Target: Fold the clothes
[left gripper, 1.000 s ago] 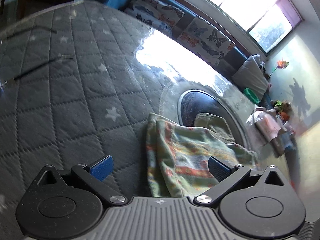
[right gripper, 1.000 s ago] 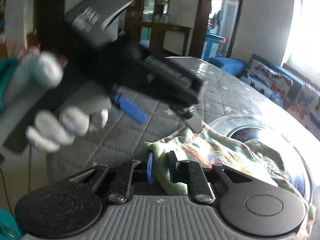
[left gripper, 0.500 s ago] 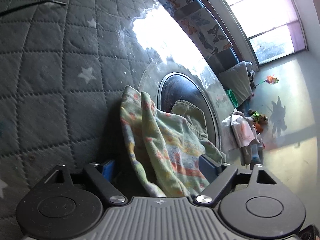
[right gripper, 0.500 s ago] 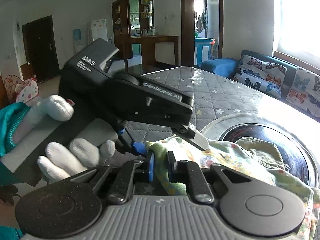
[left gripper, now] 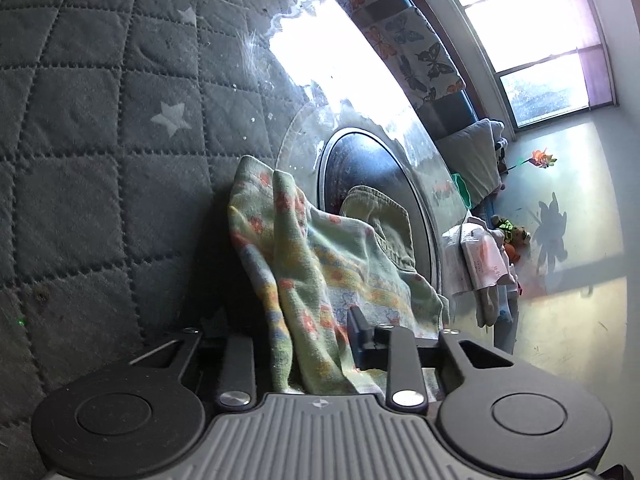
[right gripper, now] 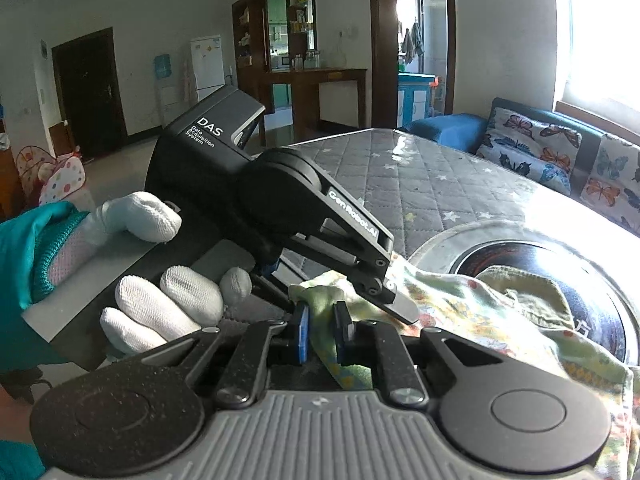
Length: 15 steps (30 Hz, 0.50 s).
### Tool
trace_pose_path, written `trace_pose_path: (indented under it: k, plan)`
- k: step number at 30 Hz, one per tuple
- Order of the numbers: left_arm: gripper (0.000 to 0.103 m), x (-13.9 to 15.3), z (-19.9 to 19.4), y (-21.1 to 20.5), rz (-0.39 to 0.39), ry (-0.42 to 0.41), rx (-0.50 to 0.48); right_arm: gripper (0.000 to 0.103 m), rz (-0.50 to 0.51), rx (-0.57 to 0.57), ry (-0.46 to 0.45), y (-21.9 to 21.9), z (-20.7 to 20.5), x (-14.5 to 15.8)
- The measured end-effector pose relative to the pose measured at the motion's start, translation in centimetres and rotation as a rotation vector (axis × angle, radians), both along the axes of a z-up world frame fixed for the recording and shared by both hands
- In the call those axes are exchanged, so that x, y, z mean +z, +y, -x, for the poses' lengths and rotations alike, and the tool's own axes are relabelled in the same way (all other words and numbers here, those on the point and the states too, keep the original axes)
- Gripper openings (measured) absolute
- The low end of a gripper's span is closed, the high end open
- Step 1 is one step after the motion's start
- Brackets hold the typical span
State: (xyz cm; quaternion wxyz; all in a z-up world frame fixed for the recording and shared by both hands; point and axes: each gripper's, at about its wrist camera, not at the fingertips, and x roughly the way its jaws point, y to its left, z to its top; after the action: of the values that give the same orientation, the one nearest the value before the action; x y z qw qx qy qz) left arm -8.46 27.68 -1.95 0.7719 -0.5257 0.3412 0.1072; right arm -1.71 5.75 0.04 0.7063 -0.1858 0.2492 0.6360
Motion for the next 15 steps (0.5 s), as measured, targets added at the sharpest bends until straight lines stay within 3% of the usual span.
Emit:
trace_pose_path:
  k: [9, 11, 15]
  plan:
    - [0.025, 0.0, 0.1, -0.1, -0.029, -0.008, -0.010, 0.030, -0.015, -0.068, 0.000, -2.3, -2.0, 0.7]
    - [0.025, 0.0, 0.2, -0.2, -0.039, -0.009, -0.015, 0.039, -0.017, -0.133, 0.000, -3.5, -3.5, 0.7]
    - [0.025, 0.3, 0.0, -0.5, -0.073, -0.006, -0.028, 0.044, 0.002, -0.317, -0.010, -6.0, -7.6, 0.1]
